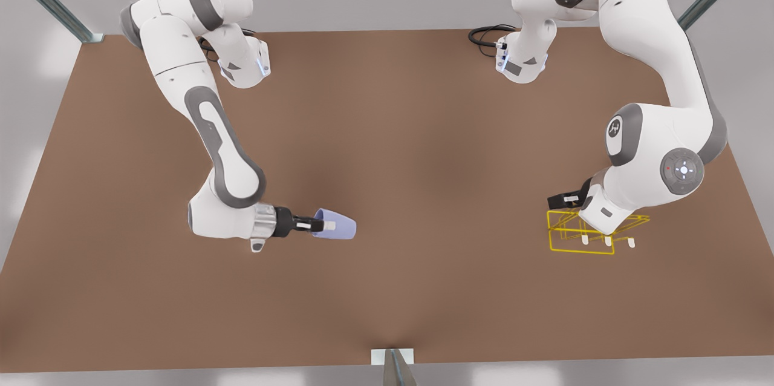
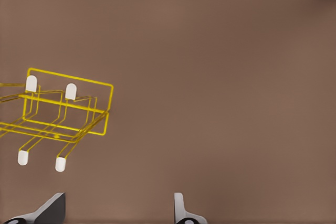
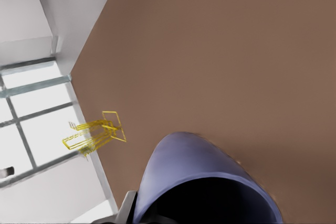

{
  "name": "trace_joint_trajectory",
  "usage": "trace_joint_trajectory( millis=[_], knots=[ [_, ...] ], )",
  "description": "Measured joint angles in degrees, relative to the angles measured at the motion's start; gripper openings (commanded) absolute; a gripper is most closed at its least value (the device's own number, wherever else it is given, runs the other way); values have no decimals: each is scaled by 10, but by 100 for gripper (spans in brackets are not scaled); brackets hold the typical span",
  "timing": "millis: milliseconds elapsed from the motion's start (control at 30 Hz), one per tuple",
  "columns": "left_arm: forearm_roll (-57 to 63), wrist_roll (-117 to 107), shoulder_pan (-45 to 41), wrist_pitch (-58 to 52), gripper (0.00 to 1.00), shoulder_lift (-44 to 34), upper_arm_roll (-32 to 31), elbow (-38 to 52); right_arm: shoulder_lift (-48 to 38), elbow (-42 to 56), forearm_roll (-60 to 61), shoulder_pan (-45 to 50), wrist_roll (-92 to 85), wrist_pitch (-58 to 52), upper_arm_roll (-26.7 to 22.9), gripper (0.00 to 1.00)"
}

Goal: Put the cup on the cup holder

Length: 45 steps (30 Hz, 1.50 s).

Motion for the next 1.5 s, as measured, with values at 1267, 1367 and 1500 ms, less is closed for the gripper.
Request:
trace_joint_trajectory(
  millis=[1267, 1367, 1500],
  knots=[
    [9, -957, -177, 177, 100, 145, -16, 38, -77, 103, -312, -20, 105, -43, -158, 100],
    [15, -988, -175, 186, 100, 165, -14, 39, -227, 113, -448, -28, 106, -176, -198, 100],
    [32, -1021, -173, 209, 100, 200, -14, 41, -361, -19, -570, -64, 105, -280, -169, 100]
  ],
)
